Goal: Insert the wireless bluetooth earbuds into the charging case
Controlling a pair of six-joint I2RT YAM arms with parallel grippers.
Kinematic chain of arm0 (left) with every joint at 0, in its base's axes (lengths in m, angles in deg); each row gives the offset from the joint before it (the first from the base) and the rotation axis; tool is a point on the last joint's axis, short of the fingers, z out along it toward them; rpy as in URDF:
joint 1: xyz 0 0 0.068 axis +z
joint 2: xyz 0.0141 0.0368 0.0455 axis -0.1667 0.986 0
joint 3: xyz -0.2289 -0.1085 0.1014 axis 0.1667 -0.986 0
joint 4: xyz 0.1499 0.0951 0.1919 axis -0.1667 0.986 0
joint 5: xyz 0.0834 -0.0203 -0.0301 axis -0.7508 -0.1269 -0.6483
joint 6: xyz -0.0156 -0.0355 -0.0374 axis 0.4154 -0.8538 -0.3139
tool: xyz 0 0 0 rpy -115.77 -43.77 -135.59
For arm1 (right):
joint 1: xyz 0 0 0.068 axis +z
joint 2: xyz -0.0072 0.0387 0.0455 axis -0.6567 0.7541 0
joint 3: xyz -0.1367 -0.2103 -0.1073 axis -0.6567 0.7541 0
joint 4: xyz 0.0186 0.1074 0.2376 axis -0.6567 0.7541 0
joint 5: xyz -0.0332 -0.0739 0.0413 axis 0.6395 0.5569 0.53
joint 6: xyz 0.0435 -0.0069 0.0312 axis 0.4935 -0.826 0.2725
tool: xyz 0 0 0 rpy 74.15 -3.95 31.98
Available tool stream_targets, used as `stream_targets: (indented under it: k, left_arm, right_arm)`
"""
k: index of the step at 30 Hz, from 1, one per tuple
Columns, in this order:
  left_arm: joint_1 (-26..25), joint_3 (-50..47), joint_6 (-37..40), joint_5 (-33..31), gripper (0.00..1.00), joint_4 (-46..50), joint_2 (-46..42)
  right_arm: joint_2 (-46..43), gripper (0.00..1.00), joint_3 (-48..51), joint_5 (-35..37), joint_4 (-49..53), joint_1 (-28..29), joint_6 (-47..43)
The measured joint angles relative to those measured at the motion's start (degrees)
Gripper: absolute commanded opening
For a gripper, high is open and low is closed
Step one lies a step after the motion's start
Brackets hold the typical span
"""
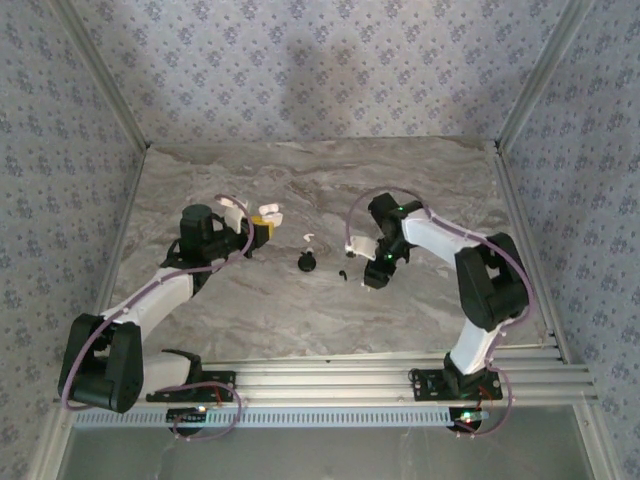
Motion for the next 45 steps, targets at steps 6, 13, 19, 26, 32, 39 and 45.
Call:
stream_targets:
  k: [6,13,19,26,32,39,45]
  left_arm:
    - [-0.7,0.1,0.0,0.3,0.11,0.0,0.1]
    - [-2.5,1.0,0.2,1.2,0.11,0.9,2.2]
    - [-3.8,2.0,0.2,1.2,0.11,1.5,2.4]
    - [-4.6,2.5,0.6,1.0,0.11,1.5,2.7]
    - [-4.6,2.5,0.6,0.8,0.11,1.6,3.3]
    - [-5.0,2.5,0.6,0.8,0.11,1.7,3.6]
    - [-5.0,2.5,0.6,0.8,0.11,1.7,3.6]
  right_arm:
    - [-6.5,0.49,0.0,4.5,-2.6,1.5,26.4]
    - [-5.8,0.49,-0.9,8.7,0.8,2.7,45.3]
    - [1.9,0.48,-5.8,8.9,3.8,3.7,53.4]
    - [5.9,0.51,-8.2,10.0,7.4,4.9,58.5]
    - [8.5,0.49,-9.2,10.4,7.8,5.5,60.2]
    - [10.5,0.45,-9.2,10.4,7.8,7.0,61.4]
    - [11.7,0.43,-9.2,10.7,7.8,7.6,62.2]
